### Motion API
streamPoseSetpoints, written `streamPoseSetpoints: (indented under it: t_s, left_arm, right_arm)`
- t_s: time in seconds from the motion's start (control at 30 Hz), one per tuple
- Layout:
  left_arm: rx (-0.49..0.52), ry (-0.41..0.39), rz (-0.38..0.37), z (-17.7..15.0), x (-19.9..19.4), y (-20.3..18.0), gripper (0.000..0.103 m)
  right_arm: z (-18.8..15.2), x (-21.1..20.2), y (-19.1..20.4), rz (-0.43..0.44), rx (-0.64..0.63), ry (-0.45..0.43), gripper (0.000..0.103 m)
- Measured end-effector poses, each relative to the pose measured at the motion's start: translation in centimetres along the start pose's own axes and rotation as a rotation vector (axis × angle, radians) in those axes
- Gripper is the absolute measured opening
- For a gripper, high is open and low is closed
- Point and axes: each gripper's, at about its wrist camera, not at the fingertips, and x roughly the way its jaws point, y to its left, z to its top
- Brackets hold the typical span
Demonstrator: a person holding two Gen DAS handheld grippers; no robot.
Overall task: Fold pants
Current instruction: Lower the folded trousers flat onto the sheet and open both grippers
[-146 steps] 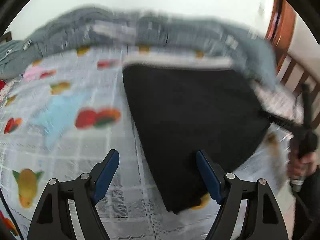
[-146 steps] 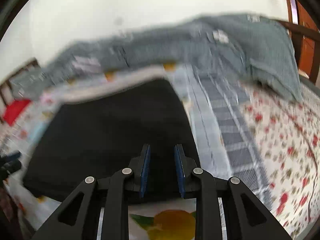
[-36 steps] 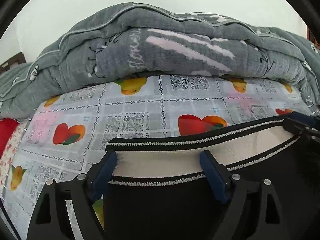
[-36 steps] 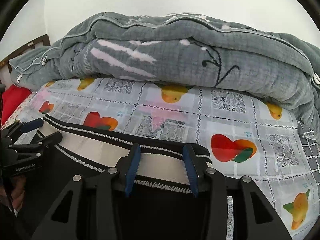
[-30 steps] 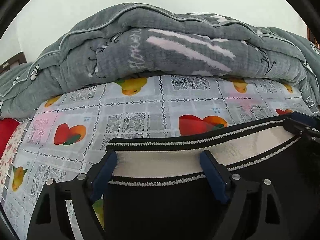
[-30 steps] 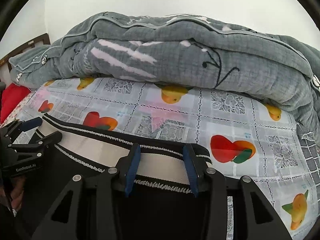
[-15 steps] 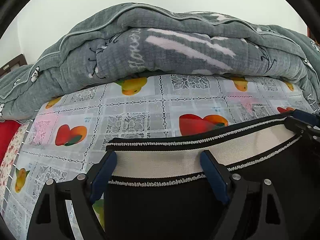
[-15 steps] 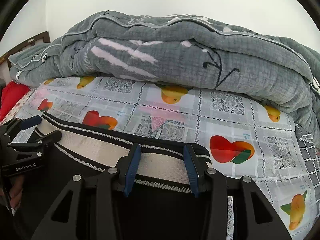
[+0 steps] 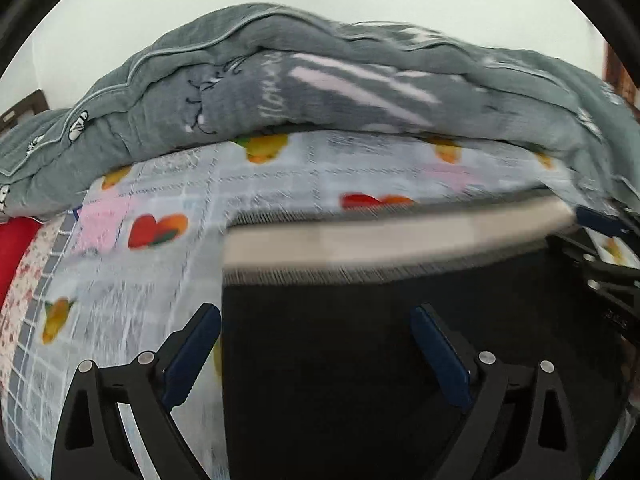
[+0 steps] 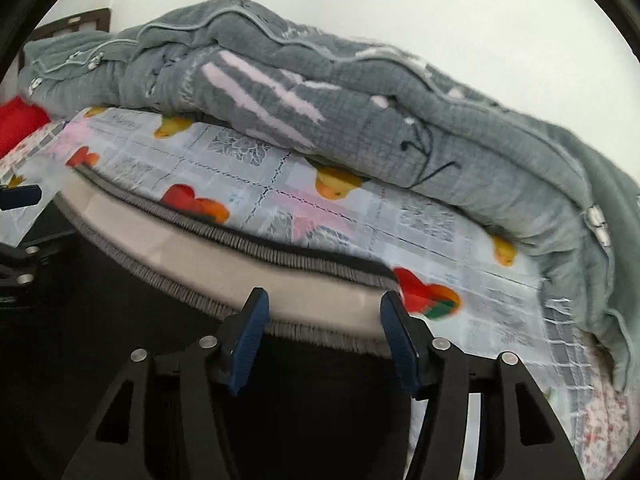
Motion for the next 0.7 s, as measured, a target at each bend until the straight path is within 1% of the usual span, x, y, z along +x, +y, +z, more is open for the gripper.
streamPoseSetpoints:
  t_s: [0.07,0.13,0.17,0.2,0.23,0.27,0.33,0.37,0.4,0.43,0.47,0.5,0.53,0.6,0.67,0.7]
  left_arm:
    - [0.053,0.007,0.008,-2.5,-2.1,-1.3,0.097]
    - [0.110,0.004,-0.008,-4.9,-3.8,-2.3,0.097]
    - [0.138,-0.006,-0.014,-6.4,-4.7,-3.0,0.097]
    - [0.156,-0.051,0.026,-8.5,-6.2,-3.5,0.097]
    - [0.156,-0.081,0.048,-9.4,-7.0,-3.5,0.097]
    - [0.149,-0.115,0.041,-11.1,-8.4,-3.2,0.097]
    - [0.120,-0.106,-0.024,-12.8,-9.5,-2.4,0.097]
    - [0.077,-0.098,-0.045,-14.0,-10.0,-1.3,0.098]
    - [0.058,-0.082,-0.053,-14.6,-10.1,-0.6,0.099]
    - [0.048,-0.063,-0.059,-15.3,-10.0,-0.1,0.098]
    - [0.045,-0.031,-0.017,-16.2,-9.7,0.6,0.098]
    - [0.046,-0.044,0.029,-16.8,-9.7,1.1,0.099]
    - [0.040,-0.068,0.048,-17.3,-10.0,1.7,0.099]
    - [0.032,-0.058,0.042,-17.6,-10.5,2.5,0.098]
    - [0.045,-0.039,0.038,-17.4,-10.9,2.7,0.097]
    - [0.078,-0.038,0.057,-17.2,-11.0,2.3,0.097]
  right_arm:
    - [-2.2,-1.6,0.0,0.048,0.034,0.016,0.057]
    - [-4.4,-3.0,-0.1,0.066,0.073,0.011,0.057]
    - [-5.8,-4.1,-0.2,0.073,0.096,-0.005,0.058]
    - [-7.1,-5.2,-0.2,0.072,0.108,-0.023,0.058]
    - [-8.1,-6.1,-0.2,0.075,0.114,-0.028,0.058]
    - [-9.4,-7.2,-0.2,0.092,0.122,-0.027,0.058]
    - [-10.9,-8.1,-0.3,0.095,0.131,-0.022,0.058]
    - [-11.6,-8.5,-0.4,0.087,0.129,-0.018,0.061]
    - [-12.1,-8.5,-0.6,0.078,0.128,-0.009,0.063]
    - [-12.5,-8.3,-0.8,0.061,0.130,0.008,0.069]
    - [-13.1,-8.0,-1.0,0.045,0.140,0.031,0.070]
    - [-13.6,-7.7,-1.4,0.066,0.171,0.042,0.070]
    - [-14.0,-7.6,-2.0,0.094,0.204,0.043,0.070]
    - [-14.5,-7.3,-2.9,0.141,0.262,0.046,0.070]
    - [-14.7,-7.3,-3.0,0.146,0.268,0.034,0.070]
    - [-14.8,-7.4,-2.8,0.135,0.261,0.027,0.070]
